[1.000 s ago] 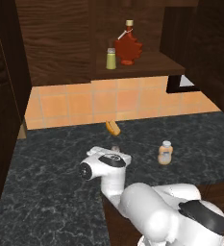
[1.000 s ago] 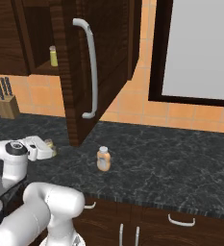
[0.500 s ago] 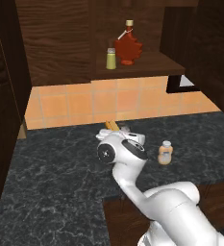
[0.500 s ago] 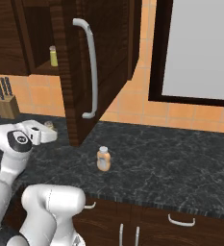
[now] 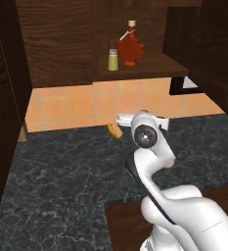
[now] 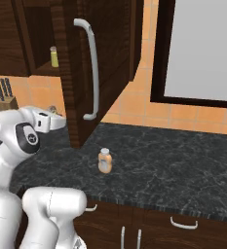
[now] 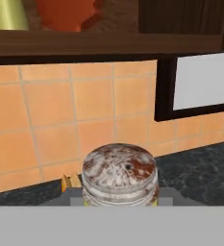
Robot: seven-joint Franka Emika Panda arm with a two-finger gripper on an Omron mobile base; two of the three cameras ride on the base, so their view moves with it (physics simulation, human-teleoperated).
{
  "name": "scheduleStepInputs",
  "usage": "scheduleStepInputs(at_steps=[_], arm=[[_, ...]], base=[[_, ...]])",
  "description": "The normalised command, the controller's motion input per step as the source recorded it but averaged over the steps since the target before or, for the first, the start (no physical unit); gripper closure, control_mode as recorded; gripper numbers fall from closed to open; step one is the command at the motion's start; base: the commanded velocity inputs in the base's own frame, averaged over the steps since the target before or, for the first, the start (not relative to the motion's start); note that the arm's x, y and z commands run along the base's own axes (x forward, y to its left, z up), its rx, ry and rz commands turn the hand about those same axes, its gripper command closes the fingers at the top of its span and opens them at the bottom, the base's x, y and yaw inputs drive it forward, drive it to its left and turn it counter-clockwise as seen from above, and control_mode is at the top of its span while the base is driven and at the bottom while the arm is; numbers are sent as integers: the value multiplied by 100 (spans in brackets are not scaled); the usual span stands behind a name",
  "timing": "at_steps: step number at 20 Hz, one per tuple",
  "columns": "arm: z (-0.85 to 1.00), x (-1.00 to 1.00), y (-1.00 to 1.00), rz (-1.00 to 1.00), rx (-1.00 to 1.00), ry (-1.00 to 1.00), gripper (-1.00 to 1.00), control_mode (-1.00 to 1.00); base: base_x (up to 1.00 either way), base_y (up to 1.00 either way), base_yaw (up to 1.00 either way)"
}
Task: Put the shaker and condiment bottle from the counter next to their counterparts in the cabinet.
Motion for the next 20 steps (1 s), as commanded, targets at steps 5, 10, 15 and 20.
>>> scheduleStepInputs(at_steps=[5, 10, 15, 20], arm=[[88, -55, -4, 10, 5, -5, 100, -100], [88, -60, -1, 6, 8, -1, 100, -100], [94, -36, 0, 6, 10, 2, 100, -100], [62, -1, 0, 13, 0, 2, 100, -100]], base=[[0, 0, 0], [0, 0, 0], [0, 0, 0], [0, 0, 0]])
